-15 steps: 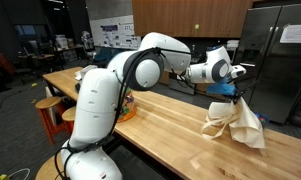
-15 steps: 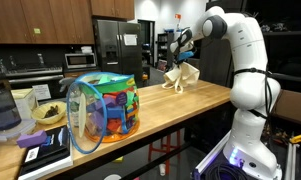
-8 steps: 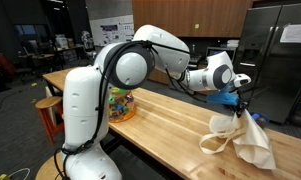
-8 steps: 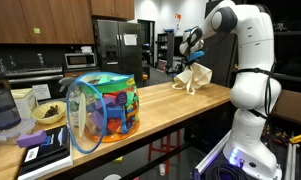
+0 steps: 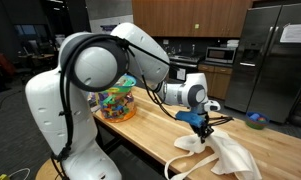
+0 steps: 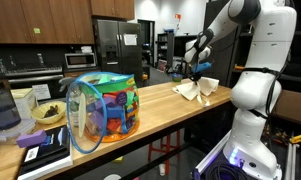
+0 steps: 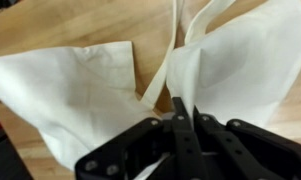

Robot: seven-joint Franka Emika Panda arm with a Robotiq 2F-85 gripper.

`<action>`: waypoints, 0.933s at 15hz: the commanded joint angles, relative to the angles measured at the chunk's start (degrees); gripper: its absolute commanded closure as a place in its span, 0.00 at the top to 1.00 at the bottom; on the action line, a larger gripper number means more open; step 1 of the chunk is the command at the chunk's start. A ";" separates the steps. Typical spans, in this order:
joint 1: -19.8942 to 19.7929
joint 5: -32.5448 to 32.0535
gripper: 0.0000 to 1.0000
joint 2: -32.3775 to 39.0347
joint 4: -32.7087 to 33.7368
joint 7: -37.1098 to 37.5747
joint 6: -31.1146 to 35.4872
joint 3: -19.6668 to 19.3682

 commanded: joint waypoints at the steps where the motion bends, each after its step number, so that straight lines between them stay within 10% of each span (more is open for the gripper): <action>1: 1.17 4.97 0.01 -9.51 -12.55 2.18 -1.91 4.55; 8: 8.31 25.39 0.01 -10.77 -16.52 -0.59 1.56 13.30; 14: 12.27 30.47 0.01 -4.28 -8.84 -7.08 6.30 16.82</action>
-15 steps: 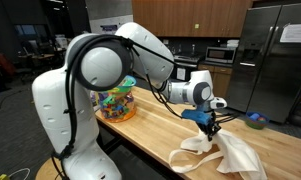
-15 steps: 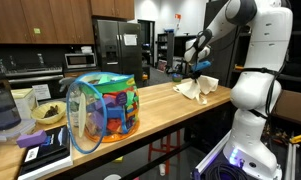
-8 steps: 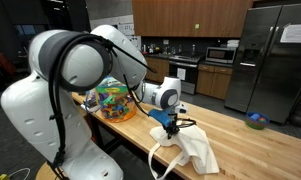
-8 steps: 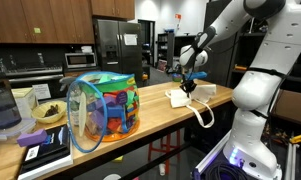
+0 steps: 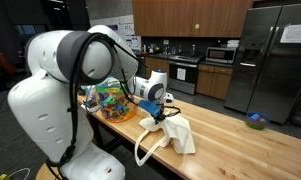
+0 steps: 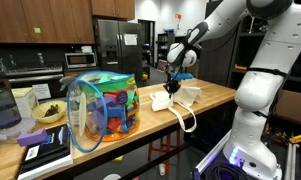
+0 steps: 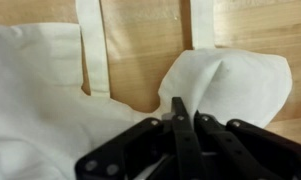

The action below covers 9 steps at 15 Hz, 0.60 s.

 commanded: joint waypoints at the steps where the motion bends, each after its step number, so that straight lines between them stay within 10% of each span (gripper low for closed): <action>1: 1.47 2.27 0.01 5.69 7.06 -5.57 2.38 0.96; 9: 1.99 2.68 0.01 19.39 26.33 -18.18 5.80 3.84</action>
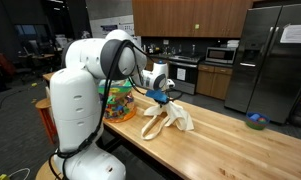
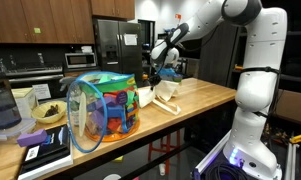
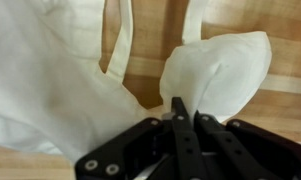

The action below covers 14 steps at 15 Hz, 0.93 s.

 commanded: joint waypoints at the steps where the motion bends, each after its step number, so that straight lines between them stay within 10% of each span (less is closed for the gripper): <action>1: 0.05 1.33 0.01 6.48 9.07 -6.71 0.04 1.64; 14: -5.66 -0.20 0.01 16.48 23.59 -12.56 1.58 0.52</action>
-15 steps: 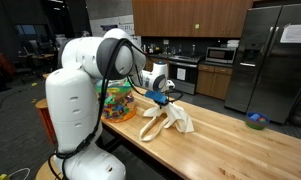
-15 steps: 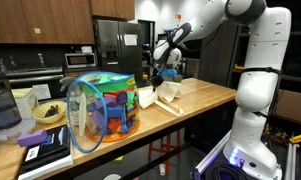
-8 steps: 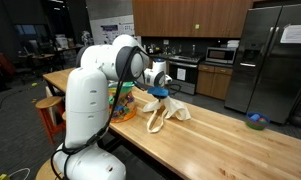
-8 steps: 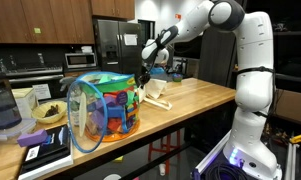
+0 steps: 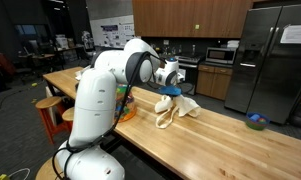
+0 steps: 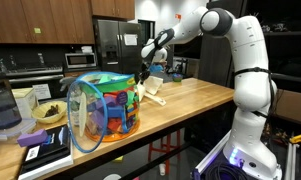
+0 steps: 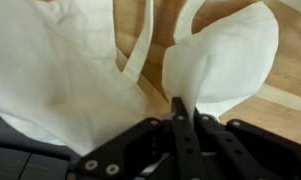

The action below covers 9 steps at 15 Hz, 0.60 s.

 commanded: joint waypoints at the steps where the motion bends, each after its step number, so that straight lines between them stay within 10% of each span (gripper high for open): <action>1: -2.97 -0.73 0.01 1.04 1.66 1.88 1.99 -3.03; 9: -7.66 -11.48 0.01 -1.18 0.34 8.91 8.26 -14.98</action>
